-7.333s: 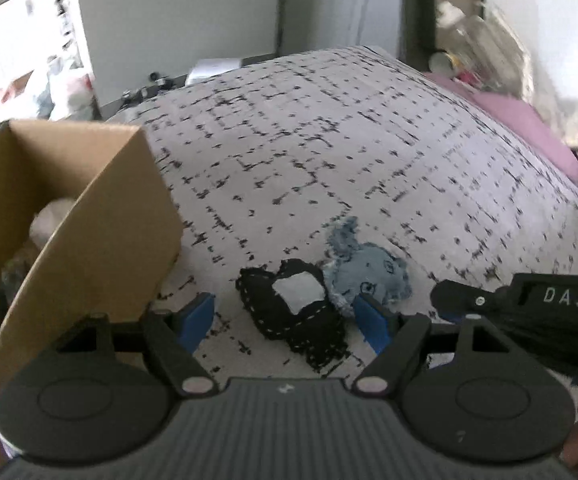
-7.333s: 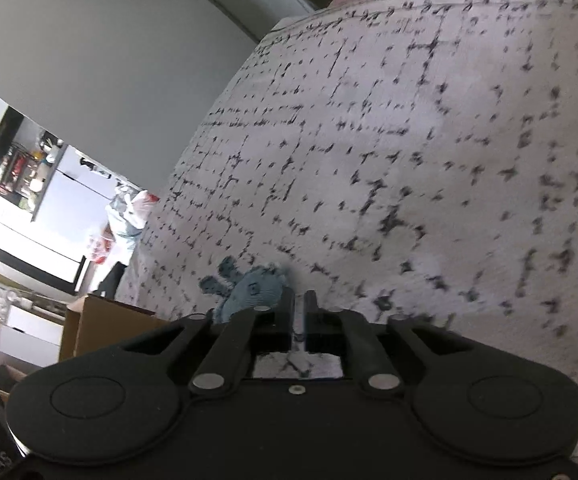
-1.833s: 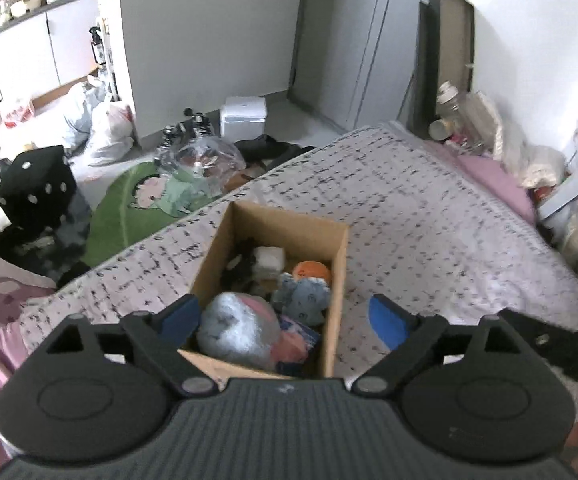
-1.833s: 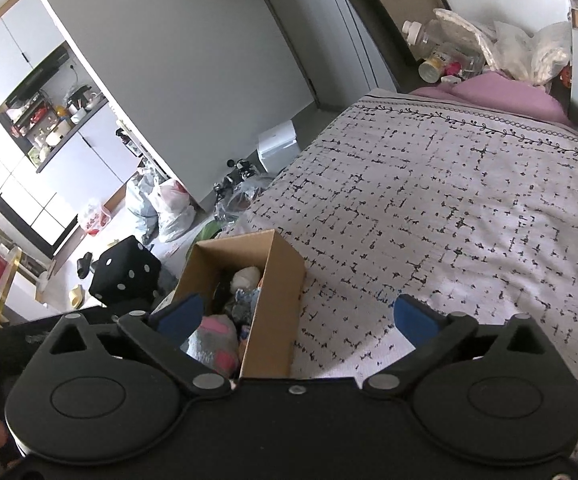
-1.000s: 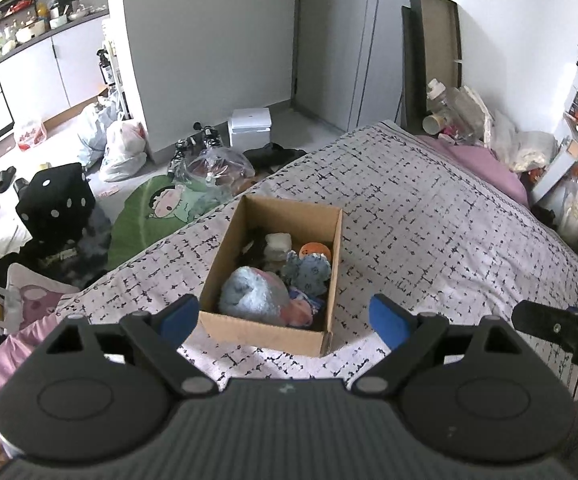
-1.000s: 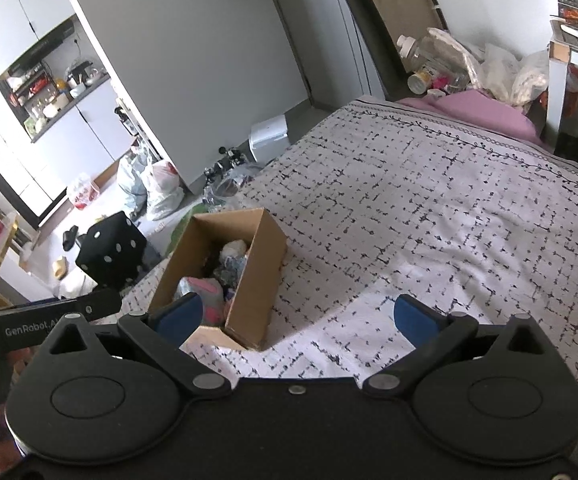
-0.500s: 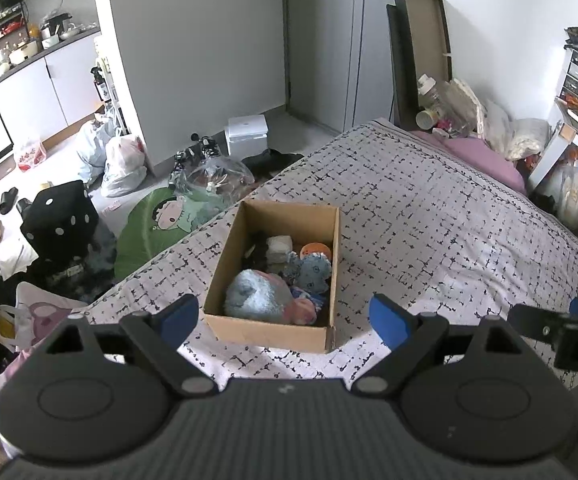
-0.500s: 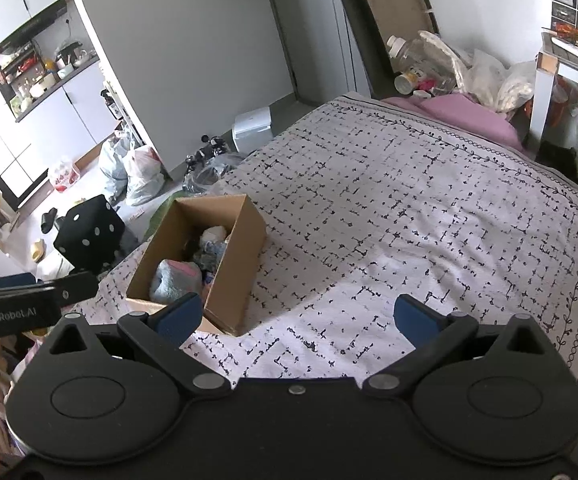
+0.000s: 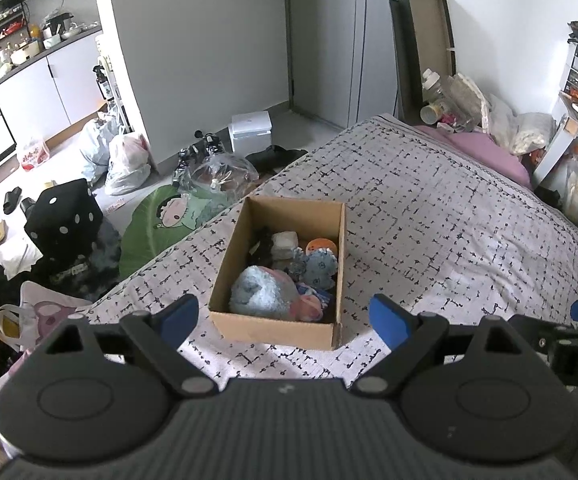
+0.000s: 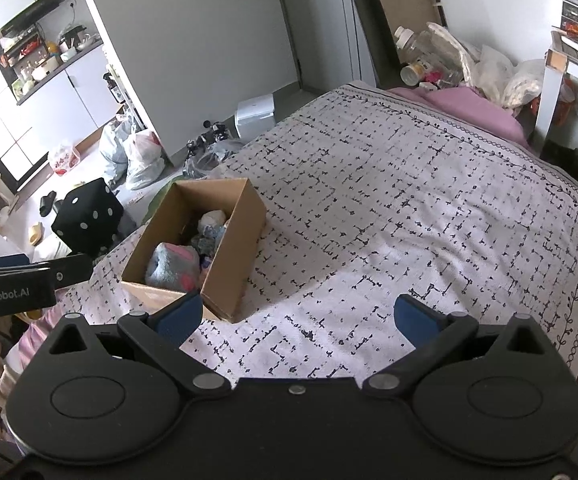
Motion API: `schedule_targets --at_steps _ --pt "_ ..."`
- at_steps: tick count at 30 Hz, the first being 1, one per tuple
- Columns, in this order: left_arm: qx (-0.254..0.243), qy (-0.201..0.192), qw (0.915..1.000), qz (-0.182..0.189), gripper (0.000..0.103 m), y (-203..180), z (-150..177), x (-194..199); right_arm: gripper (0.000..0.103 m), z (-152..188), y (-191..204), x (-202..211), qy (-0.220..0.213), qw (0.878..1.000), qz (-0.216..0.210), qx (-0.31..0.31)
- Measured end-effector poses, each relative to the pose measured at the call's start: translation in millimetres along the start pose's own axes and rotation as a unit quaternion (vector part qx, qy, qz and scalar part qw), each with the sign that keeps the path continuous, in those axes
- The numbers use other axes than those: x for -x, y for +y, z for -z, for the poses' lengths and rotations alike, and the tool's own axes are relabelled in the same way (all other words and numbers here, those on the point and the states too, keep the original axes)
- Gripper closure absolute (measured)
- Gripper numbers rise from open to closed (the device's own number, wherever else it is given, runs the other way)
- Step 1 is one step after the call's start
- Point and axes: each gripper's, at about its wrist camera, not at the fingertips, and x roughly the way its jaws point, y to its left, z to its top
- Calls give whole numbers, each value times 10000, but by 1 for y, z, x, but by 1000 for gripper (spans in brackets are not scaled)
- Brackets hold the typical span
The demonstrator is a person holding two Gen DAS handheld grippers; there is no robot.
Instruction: Organize soft objects
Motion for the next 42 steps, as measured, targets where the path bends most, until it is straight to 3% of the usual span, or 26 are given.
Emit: schedule_targets --at_steps 8,42 --pt "101 -21 9998 190 12 0 -1 0 0 0 1 1 -14 10000 67 -13" --pt "-106 41 9999 122 12 -4 6 -5 0 -1 -3 9 -50 9998 200 11"
